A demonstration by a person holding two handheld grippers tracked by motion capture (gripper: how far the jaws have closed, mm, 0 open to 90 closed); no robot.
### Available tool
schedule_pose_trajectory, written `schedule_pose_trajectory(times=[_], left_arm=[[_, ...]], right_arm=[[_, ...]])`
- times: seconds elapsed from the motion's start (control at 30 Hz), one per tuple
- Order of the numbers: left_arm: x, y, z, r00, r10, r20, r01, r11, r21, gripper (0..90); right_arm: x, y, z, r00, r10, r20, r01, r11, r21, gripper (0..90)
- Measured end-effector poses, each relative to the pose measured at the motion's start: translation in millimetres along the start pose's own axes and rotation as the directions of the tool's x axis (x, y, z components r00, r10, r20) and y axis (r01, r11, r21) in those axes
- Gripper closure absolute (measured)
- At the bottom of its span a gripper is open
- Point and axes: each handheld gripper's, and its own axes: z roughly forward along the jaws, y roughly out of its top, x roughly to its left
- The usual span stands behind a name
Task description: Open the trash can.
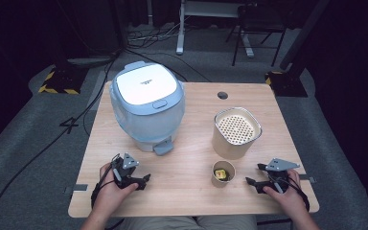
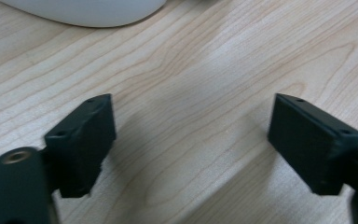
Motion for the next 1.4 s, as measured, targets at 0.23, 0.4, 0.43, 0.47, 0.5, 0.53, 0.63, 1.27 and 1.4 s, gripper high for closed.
schedule_pose_trajectory(times=[0.23,0.4,0.43,0.47,0.5,0.53,0.63,1.27,1.4], left_arm=[[2.1,1.8,-6.5,0.9988,0.036,0.034,-0.037,0.9985,0.04,28.4],[3.7,5.1,-14.9,0.9972,0.049,0.057,-0.051,0.9982,0.032,31.4],[3.7,5.1,-14.9,0.9972,0.049,0.057,-0.051,0.9982,0.032,31.6],[4.5,7.6,-18.8,0.9968,0.041,0.068,-0.042,0.999,0.017,31.6],[5.3,9.5,-21.9,0.9965,0.041,0.072,-0.042,0.9991,0.006,32.0],[5.8,11.3,-24.6,0.9961,0.04,0.078,-0.04,0.9992,-0.006,32.1],[6.5,15.1,-34.0,0.9956,0.032,0.088,-0.028,0.9987,-0.043,32.5],[10.9,37.1,-76.1,0.9883,0.074,0.133,-0.027,0.9465,-0.321,38.6],[13.1,47.0,-83.3,0.9845,0.084,0.154,-0.026,0.9365,-0.35,41.4]], right_arm=[[-0.1,0.0,0.0,1.0,0.0,0.0,0.0,1.0,0.0,21.1],[-0.2,0.1,0.0,1.0,0.002,-0.002,-0.002,1.0,0.002,21.0],[-0.2,0.1,0.0,1.0,0.002,-0.002,-0.002,1.0,0.002,21.0],[-0.2,0.1,0.0,1.0,0.001,-0.001,-0.001,1.0,0.002,21.0],[-0.2,0.1,0.0,1.0,0.001,-0.001,-0.001,1.0,0.002,21.0],[-0.2,0.1,0.0,1.0,0.001,-0.001,-0.001,1.0,0.002,21.0],[-0.1,0.1,0.0,1.0,0.001,-0.001,-0.001,1.0,0.002,21.0],[-0.2,0.1,0.1,1.0,0.0,0.0,0.0,1.0,0.001,21.0],[-0.1,0.1,0.2,1.0,-0.001,0.001,0.001,1.0,0.001,20.9]])
